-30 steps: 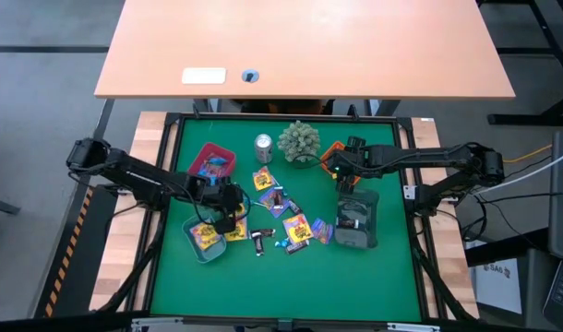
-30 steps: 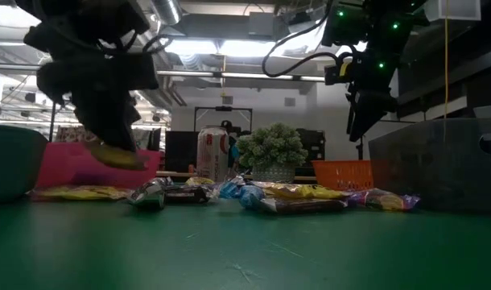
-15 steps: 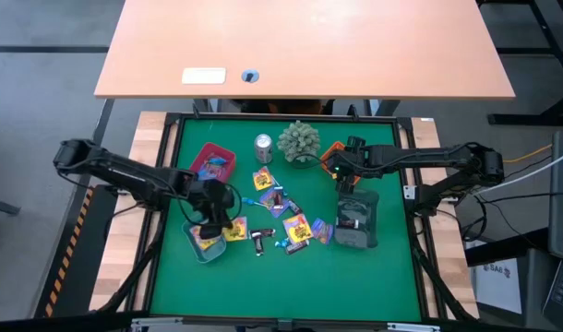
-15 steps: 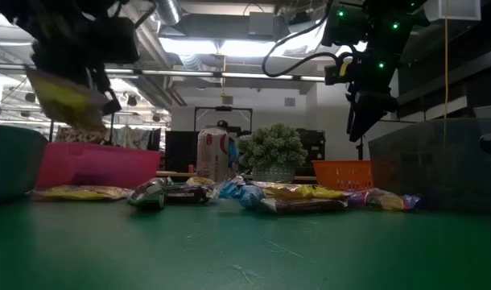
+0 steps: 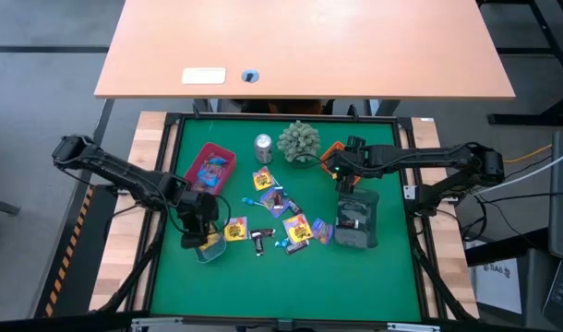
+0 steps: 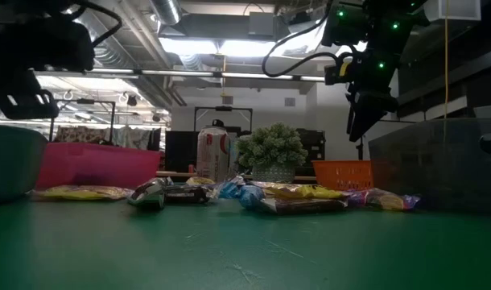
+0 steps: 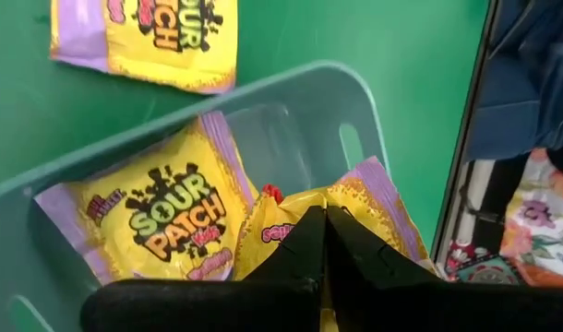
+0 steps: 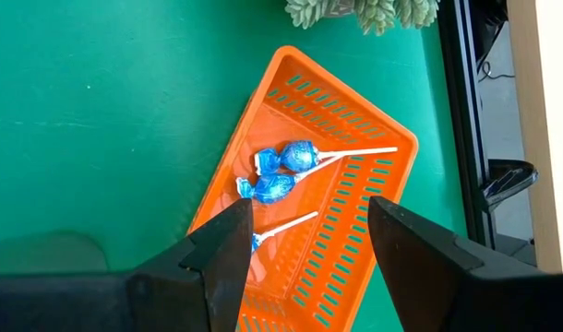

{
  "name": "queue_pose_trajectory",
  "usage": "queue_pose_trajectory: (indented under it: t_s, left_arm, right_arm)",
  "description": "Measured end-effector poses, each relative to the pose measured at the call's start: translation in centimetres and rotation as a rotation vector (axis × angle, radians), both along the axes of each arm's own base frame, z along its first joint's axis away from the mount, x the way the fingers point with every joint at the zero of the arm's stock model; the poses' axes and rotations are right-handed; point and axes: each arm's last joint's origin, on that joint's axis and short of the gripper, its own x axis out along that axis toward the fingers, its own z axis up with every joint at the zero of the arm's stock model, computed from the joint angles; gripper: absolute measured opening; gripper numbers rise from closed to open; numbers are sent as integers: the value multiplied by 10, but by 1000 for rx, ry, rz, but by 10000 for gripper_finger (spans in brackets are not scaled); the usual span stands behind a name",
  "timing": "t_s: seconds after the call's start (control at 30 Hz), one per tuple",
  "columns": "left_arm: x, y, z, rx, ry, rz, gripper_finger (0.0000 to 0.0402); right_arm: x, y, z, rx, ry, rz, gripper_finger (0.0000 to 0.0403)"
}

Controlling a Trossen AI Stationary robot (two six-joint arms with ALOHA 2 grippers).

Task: Sort candy
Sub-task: Put the yellow candy into the blue transparent bin

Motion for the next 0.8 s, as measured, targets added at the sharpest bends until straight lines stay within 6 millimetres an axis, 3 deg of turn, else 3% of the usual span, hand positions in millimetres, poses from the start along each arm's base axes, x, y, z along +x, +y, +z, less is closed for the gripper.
queue_pose_trajectory:
  t_s: [0.8]
  left_arm:
    - [-5, 0, -4, 154, 26, 87, 4]
  right_arm:
    - [0, 0, 0, 0, 0, 0, 216]
